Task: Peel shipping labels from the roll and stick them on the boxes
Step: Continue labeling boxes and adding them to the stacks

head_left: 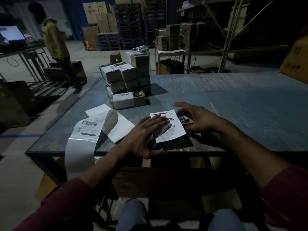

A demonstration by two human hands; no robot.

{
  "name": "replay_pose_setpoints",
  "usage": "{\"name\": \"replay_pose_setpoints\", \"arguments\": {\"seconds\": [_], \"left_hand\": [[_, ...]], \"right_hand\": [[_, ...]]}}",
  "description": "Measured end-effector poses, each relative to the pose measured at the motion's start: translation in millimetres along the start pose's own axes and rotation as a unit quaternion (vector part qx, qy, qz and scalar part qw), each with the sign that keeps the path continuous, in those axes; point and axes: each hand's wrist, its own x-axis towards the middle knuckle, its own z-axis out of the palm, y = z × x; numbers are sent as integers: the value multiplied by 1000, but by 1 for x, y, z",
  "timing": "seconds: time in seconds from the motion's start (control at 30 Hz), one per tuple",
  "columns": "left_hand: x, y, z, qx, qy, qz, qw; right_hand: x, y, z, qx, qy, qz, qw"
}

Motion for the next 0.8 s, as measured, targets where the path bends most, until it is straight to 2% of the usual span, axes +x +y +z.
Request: {"name": "replay_pose_setpoints", "arguments": {"seconds": [0.17, 0.27, 0.4, 0.47, 0.63, 0.8], "left_hand": [[0, 16, -16, -59, 69, -6, 996], [9, 23, -28, -122, 83, -5, 989], [15, 21, -28, -138, 129, 2, 982], [14, 20, -25, -147, 149, -11, 978], [9, 17, -20, -200, 171, -55, 963], [5, 17, -18, -271, 199, -80, 938]], "right_hand": [[-5, -9, -31, 101, -120, 35, 987], [-6, -14, -42, 170, -152, 40, 973], [-10, -20, -48, 179, -182, 39, 966], [-13, -23, -48, 144, -194, 27, 970], [-21, -46, -39, 9, -140, -9, 990], [-18, -38, -28, 51, -31, -111, 992]]}}
